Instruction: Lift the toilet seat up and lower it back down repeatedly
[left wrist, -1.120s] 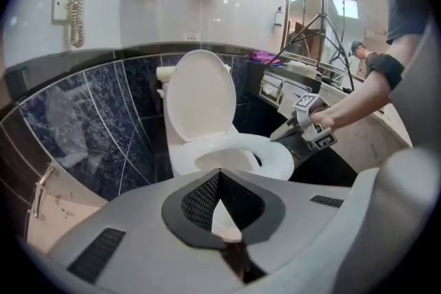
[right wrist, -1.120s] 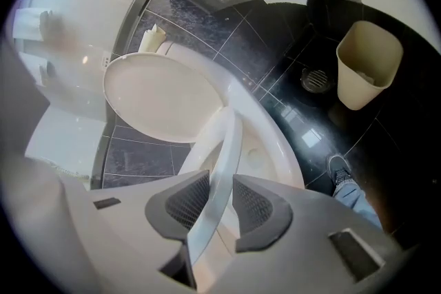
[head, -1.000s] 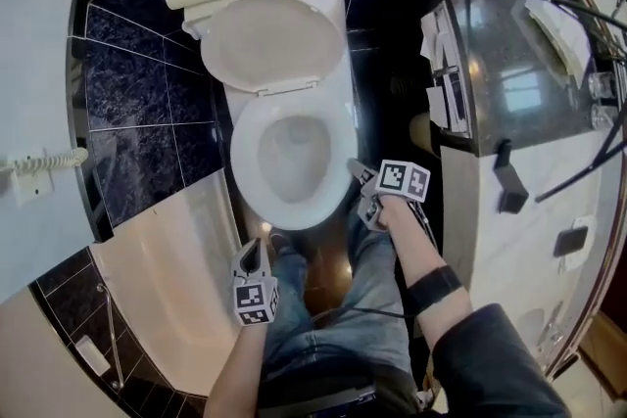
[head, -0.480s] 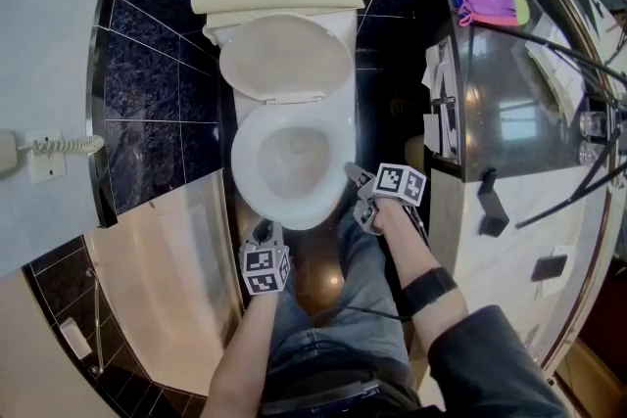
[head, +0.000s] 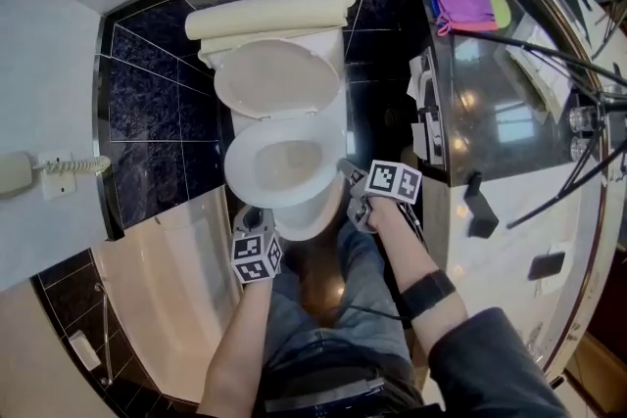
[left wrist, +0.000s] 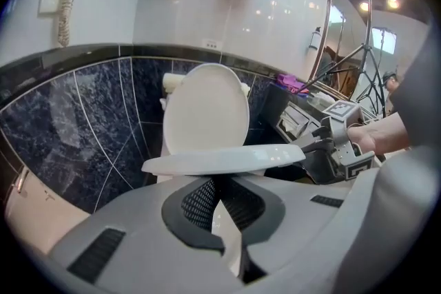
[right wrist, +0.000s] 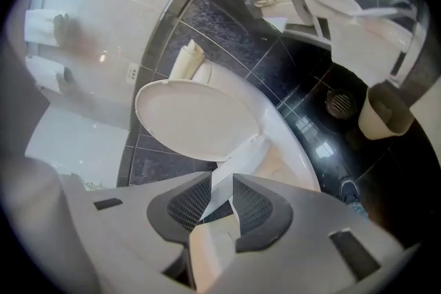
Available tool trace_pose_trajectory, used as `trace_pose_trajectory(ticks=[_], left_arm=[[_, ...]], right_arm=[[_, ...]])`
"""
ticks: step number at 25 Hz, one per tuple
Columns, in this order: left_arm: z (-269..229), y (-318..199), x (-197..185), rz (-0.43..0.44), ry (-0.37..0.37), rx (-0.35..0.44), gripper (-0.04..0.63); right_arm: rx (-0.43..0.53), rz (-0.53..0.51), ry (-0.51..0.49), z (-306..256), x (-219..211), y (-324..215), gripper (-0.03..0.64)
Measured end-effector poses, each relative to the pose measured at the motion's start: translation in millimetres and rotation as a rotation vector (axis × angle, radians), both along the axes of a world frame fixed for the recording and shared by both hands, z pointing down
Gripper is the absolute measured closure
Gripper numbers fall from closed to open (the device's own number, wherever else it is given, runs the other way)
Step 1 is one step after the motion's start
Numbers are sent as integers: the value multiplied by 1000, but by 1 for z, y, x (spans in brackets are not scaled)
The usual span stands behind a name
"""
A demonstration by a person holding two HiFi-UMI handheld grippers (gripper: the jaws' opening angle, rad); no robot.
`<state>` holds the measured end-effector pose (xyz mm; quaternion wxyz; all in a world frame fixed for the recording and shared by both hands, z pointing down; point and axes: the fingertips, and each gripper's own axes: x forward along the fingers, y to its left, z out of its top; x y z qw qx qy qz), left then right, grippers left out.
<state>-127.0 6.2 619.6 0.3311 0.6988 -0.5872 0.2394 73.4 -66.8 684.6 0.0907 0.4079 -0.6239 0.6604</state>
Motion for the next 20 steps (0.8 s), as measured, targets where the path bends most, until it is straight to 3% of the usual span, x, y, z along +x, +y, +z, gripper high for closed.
trace_pose_trajectory(ticks=[5, 9, 20], left_arm=[[-21, -47, 0, 36, -30, 61, 595], [-34, -86, -3, 40, -36, 102, 595], [-50, -181, -9, 53, -106, 213, 595]], right_arm=[[154, -34, 19, -52, 2, -22, 539], [243, -85, 121, -77, 8, -29, 590], [364, -204, 232, -127, 31, -18, 598]])
